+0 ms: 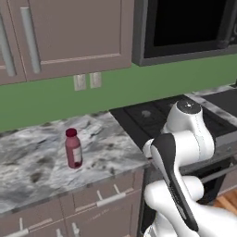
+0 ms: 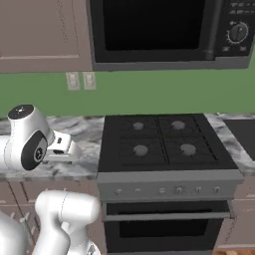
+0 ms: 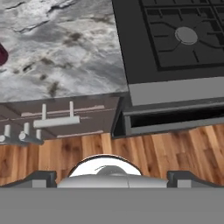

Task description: There is a wine glass and glass cup on the dining counter. Place the wine bottle next to the wine glass and the juice bottle next to the glass cup.

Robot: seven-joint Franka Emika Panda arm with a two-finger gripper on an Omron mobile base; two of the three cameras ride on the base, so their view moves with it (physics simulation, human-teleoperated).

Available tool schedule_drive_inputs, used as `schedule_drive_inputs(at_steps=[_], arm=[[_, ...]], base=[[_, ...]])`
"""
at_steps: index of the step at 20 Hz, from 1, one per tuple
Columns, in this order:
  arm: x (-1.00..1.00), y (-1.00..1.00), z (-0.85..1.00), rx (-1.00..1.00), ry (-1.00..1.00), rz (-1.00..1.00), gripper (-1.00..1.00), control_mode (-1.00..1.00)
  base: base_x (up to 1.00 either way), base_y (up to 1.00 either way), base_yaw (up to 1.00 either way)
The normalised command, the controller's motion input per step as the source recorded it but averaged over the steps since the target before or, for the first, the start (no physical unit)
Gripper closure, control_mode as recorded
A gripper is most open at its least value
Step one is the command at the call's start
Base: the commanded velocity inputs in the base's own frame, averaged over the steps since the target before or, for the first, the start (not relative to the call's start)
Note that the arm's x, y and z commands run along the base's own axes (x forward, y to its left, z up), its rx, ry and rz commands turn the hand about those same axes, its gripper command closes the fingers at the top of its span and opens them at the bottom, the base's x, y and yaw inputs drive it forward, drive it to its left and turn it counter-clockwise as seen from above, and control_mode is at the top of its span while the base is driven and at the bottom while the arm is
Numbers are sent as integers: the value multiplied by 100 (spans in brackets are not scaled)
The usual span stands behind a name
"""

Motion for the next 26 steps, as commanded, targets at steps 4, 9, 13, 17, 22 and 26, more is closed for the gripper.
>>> schedule_drive_inputs(at_steps=[4,9,13,17,22,26], arm=[[0,0,0,0,0,0,-100,100],[0,0,0,0,0,0,-100,100],[0,0,0,0,0,0,-100,100],[0,0,0,0,0,0,-100,100],[0,0,0,0,0,0,-100,100],[0,0,0,0,0,0,-100,100]], base=[[47,-23,19],[38,-12,19],[37,-9,21],[40,-8,18],[58,-7,12],[30,-7,2]])
